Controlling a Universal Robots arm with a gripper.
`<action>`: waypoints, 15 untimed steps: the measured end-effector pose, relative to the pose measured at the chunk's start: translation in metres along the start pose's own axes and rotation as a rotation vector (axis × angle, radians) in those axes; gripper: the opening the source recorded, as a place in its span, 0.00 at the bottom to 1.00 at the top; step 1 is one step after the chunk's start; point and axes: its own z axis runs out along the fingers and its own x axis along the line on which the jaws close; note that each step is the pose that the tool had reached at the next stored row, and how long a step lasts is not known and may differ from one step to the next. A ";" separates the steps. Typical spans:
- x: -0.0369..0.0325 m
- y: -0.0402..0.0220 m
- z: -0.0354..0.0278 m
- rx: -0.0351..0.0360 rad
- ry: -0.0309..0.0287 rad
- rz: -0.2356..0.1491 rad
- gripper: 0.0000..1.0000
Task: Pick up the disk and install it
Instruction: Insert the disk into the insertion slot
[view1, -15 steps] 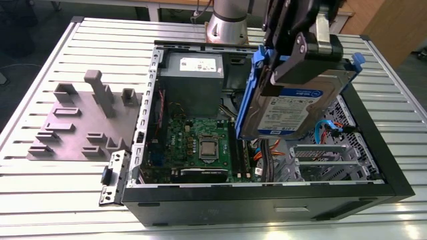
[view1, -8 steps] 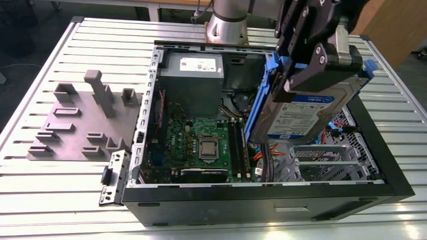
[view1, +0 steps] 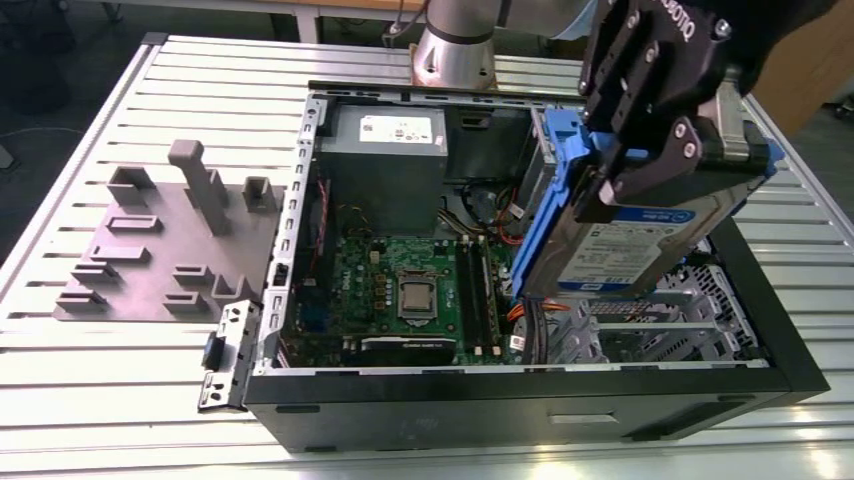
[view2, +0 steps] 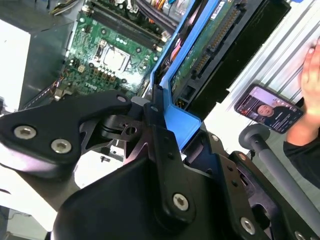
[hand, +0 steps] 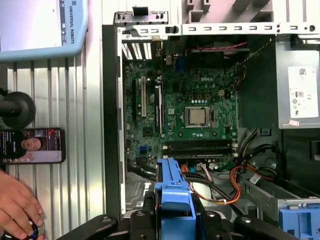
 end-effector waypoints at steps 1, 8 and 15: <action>0.0005 -0.0022 0.0009 0.0000 -0.0002 0.000 0.36; 0.0009 -0.0209 0.0079 -0.0001 0.0001 0.000 0.36; 0.0019 -0.0324 0.0109 -0.0001 0.0010 0.000 0.36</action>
